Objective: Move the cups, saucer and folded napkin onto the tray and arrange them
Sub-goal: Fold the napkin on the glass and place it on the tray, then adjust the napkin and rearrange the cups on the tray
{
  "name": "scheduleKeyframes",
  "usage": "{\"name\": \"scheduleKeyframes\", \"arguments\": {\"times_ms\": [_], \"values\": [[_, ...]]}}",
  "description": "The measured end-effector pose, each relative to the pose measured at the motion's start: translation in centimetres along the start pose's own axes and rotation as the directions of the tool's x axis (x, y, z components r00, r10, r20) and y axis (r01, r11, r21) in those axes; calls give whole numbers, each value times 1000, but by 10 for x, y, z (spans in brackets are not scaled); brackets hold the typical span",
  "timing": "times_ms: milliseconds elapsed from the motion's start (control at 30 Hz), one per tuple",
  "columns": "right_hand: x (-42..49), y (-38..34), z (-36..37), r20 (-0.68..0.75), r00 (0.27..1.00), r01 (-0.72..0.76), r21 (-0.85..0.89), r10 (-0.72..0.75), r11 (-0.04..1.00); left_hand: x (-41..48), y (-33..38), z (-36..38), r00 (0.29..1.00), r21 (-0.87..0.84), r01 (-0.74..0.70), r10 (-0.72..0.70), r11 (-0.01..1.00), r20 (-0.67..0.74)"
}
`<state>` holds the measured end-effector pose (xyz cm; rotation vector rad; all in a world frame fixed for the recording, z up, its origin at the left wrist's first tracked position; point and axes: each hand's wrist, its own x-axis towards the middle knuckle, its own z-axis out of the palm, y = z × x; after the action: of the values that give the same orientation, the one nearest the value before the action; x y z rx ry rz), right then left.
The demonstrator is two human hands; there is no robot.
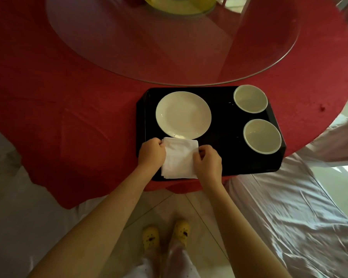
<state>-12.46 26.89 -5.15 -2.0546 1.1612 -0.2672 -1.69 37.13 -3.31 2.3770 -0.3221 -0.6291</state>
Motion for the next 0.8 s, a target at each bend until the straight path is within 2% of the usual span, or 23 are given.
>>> {"name": "scheduleKeyframes", "arguments": {"times_ms": [200, 300, 367, 500, 600, 700, 800], "values": [[6, 1, 2, -14, 999, 29, 2, -29, 1000, 1, 5, -2, 995, 127, -68, 76, 990, -60], [8, 1, -4, 21, 998, 51, 30, -52, 998, -7, 5, -10, 991, 131, -104, 114, 986, -76], [10, 4, -15, 16, 999, 37, 82, -38, 996, -14, 2, -20, 984, 90, -116, 127, 989, -124], [23, 9, -43, -15, 1000, 18, 119, -16, 993, -13, -2, -45, 965, -115, -119, 88, 986, -246], [43, 3, -48, 83, 996, -16, 72, 10, 997, 5, 10, -43, 987, -232, -35, -3, 972, -160], [58, -6, -38, 153, 988, -7, 7, 6, 1000, 18, 25, -24, 1000, -190, 22, -25, 981, -13], [65, -10, -27, 160, 987, -23, 38, 17, 999, 25, 29, -10, 998, -142, 63, -59, 988, 30]]}}
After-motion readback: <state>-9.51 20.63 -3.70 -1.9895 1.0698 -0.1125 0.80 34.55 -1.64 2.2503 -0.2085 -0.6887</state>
